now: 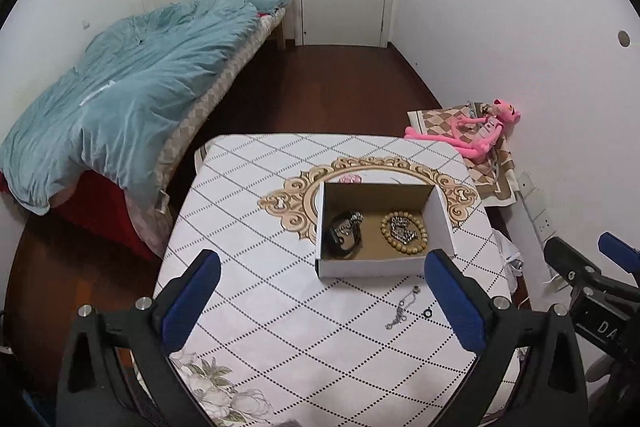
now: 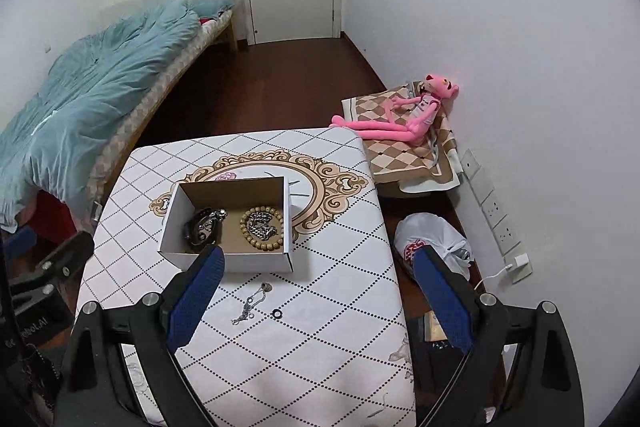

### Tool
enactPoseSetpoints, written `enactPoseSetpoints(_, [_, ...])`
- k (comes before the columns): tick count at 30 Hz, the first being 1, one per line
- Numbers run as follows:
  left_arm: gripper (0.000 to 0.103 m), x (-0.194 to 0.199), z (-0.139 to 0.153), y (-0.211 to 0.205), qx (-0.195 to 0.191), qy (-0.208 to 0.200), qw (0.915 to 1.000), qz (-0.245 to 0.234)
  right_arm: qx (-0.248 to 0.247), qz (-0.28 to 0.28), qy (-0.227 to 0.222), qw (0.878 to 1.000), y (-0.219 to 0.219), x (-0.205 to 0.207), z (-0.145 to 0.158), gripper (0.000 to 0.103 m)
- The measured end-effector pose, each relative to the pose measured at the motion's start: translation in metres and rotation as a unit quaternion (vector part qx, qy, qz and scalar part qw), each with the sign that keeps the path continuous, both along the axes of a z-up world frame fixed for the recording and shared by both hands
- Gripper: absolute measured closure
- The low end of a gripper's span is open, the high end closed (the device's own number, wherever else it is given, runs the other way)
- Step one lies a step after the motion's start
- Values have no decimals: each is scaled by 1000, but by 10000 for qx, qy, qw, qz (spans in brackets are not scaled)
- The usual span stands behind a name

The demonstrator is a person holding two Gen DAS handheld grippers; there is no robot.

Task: Organize jewelry
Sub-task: 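Lift both tools out of the box and back from it, then grasp the last thin silver chain with the left tool while the right tool grasps the black ring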

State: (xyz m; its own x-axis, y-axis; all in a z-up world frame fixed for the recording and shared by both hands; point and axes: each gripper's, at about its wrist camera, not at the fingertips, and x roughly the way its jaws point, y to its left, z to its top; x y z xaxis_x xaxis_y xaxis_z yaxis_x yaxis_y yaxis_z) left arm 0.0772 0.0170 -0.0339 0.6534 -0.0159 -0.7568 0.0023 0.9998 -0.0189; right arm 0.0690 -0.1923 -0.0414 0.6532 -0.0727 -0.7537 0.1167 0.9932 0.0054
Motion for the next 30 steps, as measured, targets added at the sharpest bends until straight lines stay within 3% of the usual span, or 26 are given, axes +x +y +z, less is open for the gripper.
enactPoseSetpoints(5, [0, 6, -21, -1, 144, 188, 9996, 164, 217, 36, 263, 9994, -7, 8, -22, 6])
enactPoseSetpoints(13, [0, 18, -101, 0, 638, 860, 9939, 266, 452, 81, 1094, 9929, -11, 25, -128, 7])
enactPoseSetpoints(20, [0, 27, -161, 9, 763, 1557, 9842, 364, 733, 369, 1375, 9871, 12, 40, -204, 39])
enactPoseSetpoints(27, [0, 30, -180, 20, 845, 1753, 9799, 438, 144, 525, 1177, 9916, 36, 45, -222, 56])
enactPoseSetpoints(30, [0, 33, -185, 16, 877, 1781, 9794, 381, -69, 571, 1068, 9926, 40, 44, -221, 81])
